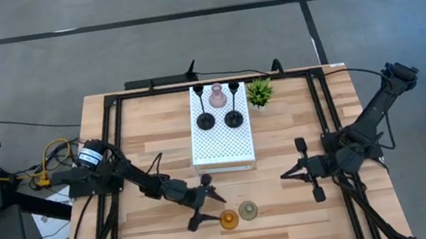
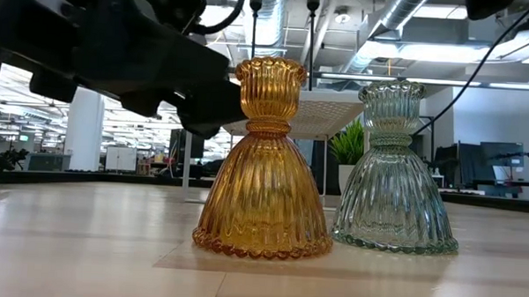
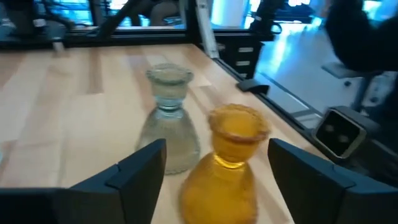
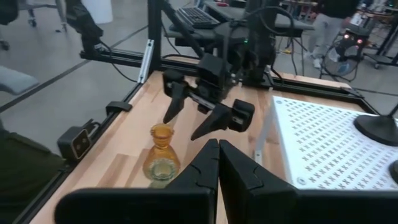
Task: Pick & Place candle stick holders
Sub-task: Put the orange glass candle holder on the shelf
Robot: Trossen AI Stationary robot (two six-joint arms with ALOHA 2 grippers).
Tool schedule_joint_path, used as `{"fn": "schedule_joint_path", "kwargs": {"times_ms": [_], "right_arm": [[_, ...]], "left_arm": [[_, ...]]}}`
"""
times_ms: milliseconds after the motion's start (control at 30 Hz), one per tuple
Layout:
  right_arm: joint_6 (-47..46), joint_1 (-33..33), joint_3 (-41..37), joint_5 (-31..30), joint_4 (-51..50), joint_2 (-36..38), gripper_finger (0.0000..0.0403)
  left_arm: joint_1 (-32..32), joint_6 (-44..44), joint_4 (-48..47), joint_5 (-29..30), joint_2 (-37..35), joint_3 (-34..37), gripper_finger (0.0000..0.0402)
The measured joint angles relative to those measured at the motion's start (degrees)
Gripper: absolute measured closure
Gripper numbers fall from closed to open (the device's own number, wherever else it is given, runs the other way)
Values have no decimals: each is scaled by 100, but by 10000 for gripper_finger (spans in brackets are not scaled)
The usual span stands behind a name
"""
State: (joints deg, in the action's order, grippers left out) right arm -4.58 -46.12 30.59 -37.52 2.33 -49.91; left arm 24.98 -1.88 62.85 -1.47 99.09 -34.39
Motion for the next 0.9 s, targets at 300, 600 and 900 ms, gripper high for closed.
{"fn": "schedule_joint_path", "kwargs": {"times_ms": [300,600,900], "right_arm": [[1,-75,0,-27,0,-1,403],[2,-73,0,-30,0,0,403],[2,-73,0,-39,-7,0,403]], "left_arm": [[61,396,-16,-119,0,0,112],[52,397,-31,-47,0,2,112],[50,447,-116,-278,724,-532,112]]}}
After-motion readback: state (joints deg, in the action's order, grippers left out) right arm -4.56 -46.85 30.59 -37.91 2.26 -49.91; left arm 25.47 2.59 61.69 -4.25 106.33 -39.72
